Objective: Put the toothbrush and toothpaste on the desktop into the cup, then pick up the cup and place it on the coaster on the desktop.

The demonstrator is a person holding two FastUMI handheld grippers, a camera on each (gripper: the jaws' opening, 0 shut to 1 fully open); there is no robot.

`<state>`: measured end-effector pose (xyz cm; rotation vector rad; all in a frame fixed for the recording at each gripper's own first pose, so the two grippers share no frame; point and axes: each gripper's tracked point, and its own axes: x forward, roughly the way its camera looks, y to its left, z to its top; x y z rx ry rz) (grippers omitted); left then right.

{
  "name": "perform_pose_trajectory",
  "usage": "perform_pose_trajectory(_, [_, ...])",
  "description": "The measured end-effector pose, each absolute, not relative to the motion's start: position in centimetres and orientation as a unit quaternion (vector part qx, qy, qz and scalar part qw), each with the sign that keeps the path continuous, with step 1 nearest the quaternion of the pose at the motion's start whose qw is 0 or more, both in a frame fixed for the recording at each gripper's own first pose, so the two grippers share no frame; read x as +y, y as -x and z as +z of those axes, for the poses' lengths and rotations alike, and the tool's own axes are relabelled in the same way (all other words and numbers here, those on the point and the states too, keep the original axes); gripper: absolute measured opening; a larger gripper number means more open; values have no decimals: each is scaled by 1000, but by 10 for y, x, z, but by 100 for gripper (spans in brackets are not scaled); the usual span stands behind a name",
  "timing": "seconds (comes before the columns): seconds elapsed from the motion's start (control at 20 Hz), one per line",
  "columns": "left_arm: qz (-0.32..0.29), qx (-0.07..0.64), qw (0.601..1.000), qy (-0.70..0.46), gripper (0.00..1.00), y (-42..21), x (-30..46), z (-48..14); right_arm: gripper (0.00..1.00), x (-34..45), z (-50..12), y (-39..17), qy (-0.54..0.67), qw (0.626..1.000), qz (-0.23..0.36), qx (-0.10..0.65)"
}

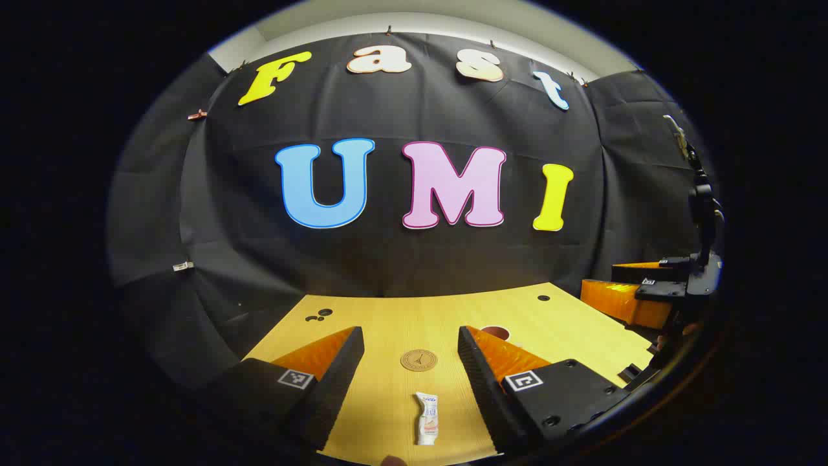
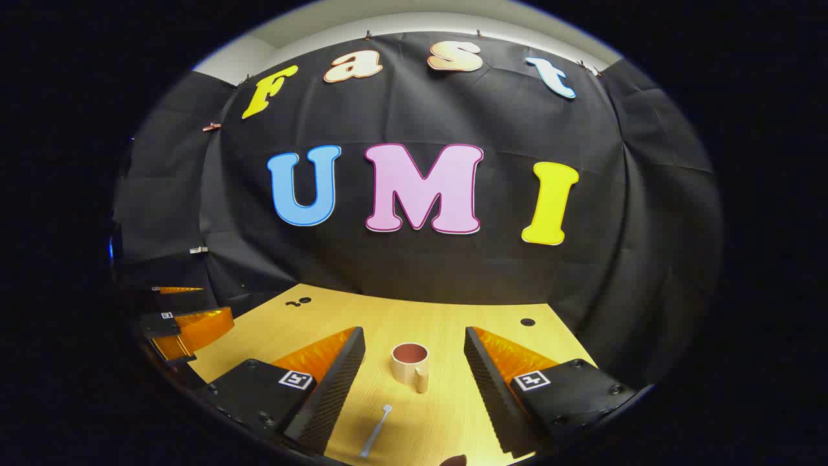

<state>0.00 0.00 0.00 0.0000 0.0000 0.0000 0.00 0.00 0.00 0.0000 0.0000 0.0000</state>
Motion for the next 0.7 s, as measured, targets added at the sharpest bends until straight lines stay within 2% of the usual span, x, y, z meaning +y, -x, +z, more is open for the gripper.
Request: perform_pose_trajectory(0.7, [5,22,1000,-1,92,-11,-3,-13,96,-13,-11,-4,-8,1000,-7,19])
